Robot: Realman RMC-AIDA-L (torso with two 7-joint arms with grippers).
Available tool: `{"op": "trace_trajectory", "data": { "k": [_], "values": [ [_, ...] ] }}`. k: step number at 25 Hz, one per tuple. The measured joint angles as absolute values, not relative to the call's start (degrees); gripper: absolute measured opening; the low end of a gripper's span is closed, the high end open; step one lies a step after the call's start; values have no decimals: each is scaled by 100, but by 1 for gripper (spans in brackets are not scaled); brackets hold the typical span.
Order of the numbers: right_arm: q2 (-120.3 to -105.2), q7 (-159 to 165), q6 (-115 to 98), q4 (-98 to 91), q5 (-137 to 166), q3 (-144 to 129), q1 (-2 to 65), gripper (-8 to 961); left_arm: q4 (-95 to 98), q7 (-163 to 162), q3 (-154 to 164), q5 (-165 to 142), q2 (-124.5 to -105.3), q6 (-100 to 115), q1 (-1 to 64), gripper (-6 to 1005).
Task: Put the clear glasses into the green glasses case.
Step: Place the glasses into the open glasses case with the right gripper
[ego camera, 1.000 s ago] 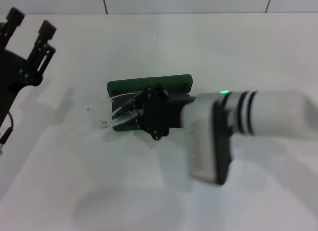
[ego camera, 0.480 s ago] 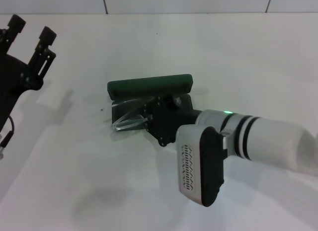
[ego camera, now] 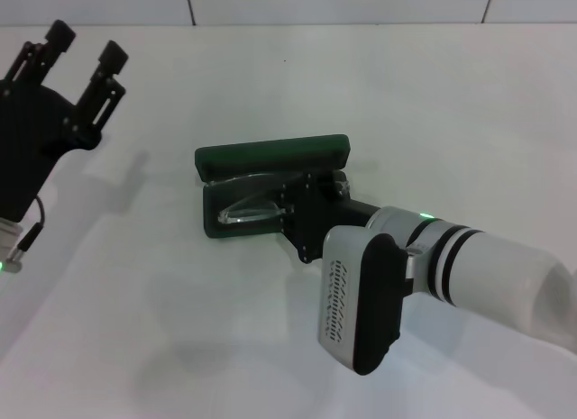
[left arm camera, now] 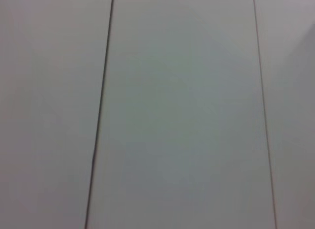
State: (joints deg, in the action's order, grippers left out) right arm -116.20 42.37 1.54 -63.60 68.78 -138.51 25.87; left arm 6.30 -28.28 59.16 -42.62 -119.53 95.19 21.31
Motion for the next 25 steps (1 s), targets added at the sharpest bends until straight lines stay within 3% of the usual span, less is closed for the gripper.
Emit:
{"op": "trace_trajectory", "data": {
  "k": [25],
  "values": [
    [-11619, 4303, 984, -6292, 6432, -14142, 2698, 157, 632, -3025, 5929, -4457, -11953, 9465, 2250, 648]
  ]
}}
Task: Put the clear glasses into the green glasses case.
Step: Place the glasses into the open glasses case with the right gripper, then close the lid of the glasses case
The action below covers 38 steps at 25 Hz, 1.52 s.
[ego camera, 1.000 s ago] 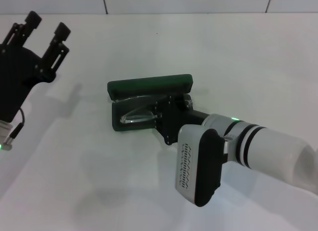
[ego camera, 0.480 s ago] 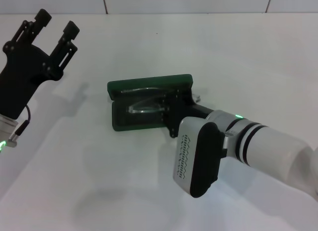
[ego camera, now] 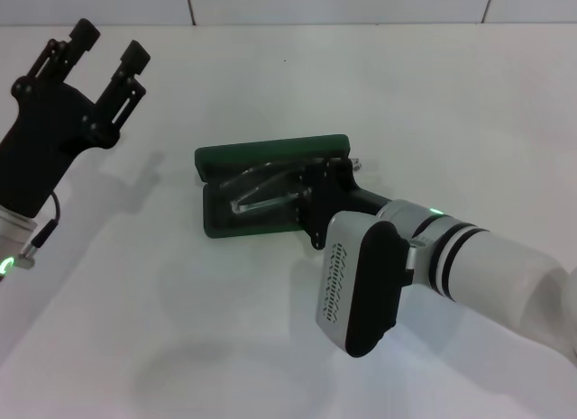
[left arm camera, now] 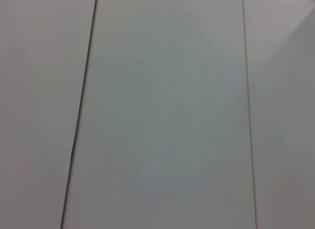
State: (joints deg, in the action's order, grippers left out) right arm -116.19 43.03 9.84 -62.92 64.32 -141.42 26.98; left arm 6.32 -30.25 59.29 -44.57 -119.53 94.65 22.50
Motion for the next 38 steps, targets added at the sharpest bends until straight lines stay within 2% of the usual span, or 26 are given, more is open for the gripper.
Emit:
{"op": "trace_trajectory", "data": {
  "k": [6, 11, 16, 22, 31, 38],
  "values": [
    [-11619, 4293, 885, -6319, 6383, -14131, 2699, 239, 632, -3053, 5933, -4473, -11953, 9465, 2250, 648],
    [-11619, 4266, 918, -6360, 6297, -14125, 2701, 348, 632, -3127, 5933, -4474, -11948, 9468, 2250, 648],
    [-11619, 4261, 922, -6449, 6316, -14127, 2658, 523, 633, -3129, 5933, -4474, -11941, 9471, 2248, 648],
    [-11600, 4165, 896, -6615, 6292, -14143, 2627, 595, 632, -3129, 5930, -4474, -11916, 9473, 2235, 649],
    [-11564, 3598, 728, -6933, 6283, -14131, 2306, 590, 646, -3129, 5932, -4473, -11901, 9474, 2190, 648],
    [-11504, 3481, -303, -7162, 6253, -13814, 2034, 586, 650, -3129, 5911, -4461, -11867, 9488, 2113, 649]
  ]
}}
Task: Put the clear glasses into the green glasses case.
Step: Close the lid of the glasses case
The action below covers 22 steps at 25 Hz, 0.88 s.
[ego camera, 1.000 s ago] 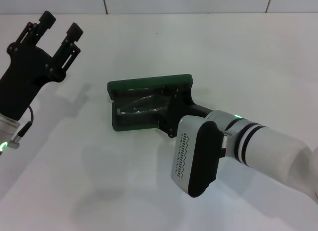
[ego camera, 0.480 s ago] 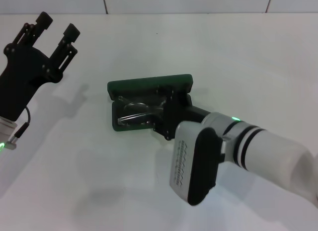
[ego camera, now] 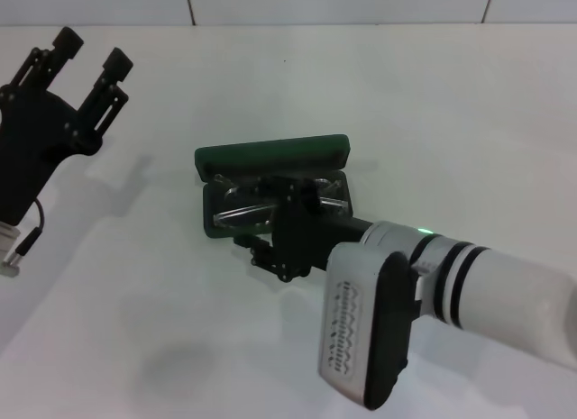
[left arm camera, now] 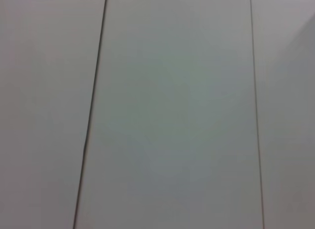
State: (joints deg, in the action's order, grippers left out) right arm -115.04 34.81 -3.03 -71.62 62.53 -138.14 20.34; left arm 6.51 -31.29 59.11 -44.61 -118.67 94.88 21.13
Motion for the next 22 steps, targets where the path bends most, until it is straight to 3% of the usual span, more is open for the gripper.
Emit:
{"op": "trace_trajectory", "data": {
  "k": [8, 15, 18, 20, 22],
  "values": [
    [-11387, 3878, -1515, -7155, 5455, -13178, 1978, 578, 710, -3129, 5893, -4433, -11871, 9503, 2107, 649],
    [-10767, 6067, -4093, -6756, 5555, -11763, 2216, 578, 802, -3129, 5886, -4429, -11899, 9532, 2047, 649],
    [-10819, 6569, -5303, -6135, 5724, -10772, 2255, 578, 835, -3141, 5888, -4426, -11908, 9539, 2047, 649],
    [-11032, 6718, -6854, -5061, 5822, -9338, 2389, 578, 858, -3165, 5885, -4424, -11914, 9541, 2043, 649],
    [-11141, 6711, -7706, -4261, 5829, -8368, 2561, 578, 862, -3199, 5882, -4423, -11916, 9528, 2043, 649]
  ]
}}
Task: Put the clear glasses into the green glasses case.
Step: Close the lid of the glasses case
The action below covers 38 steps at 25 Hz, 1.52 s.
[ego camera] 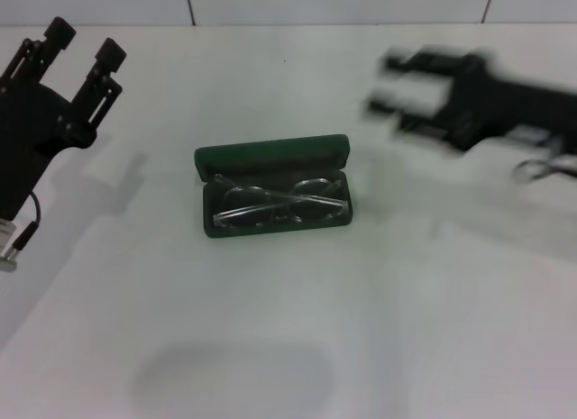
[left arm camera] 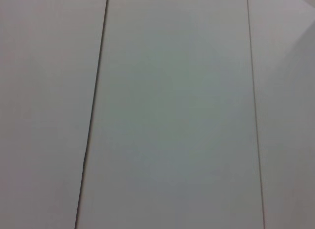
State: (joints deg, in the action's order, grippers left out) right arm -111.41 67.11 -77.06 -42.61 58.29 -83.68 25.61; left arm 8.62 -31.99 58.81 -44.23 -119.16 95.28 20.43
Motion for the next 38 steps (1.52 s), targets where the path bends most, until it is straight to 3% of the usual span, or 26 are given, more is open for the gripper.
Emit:
{"op": "trace_trajectory", "data": {
  "k": [5, 10, 12, 14, 17, 22, 38],
  "values": [
    [-11260, 6692, -9224, -2673, 5813, -6215, 2847, 577, 969, -3792, 5916, -4516, -11847, 8912, 2234, 649],
    [-11510, 6513, -9062, -2659, 5773, -5329, 2589, 577, 1578, -5691, 5927, -5799, -11646, 7130, 2886, 649],
    [-11540, 6405, -9047, -2651, 5738, -5233, 2559, 577, 1757, -6382, 5928, -6420, -11598, 6574, 3184, 649],
    [-11551, 6354, -9031, -2622, 5693, -5203, 2553, 577, 1883, -7023, 5931, -7188, -11602, 6045, 3522, 649],
    [-11546, 6321, -8905, -2602, 5696, -5197, 2554, 577, 2036, -7521, 5933, -8111, -11755, 5515, 3871, 649],
    [-11550, 6194, -8832, -2556, 5711, -5220, 2577, 577, 2263, -7876, 6028, -9034, -11962, 5353, 4002, 648],
    [-11538, 5922, -8676, -2518, 5692, -5192, 2686, 577, 2411, -7813, 6461, -9074, -11967, 5822, 3570, 648]
  ]
}}
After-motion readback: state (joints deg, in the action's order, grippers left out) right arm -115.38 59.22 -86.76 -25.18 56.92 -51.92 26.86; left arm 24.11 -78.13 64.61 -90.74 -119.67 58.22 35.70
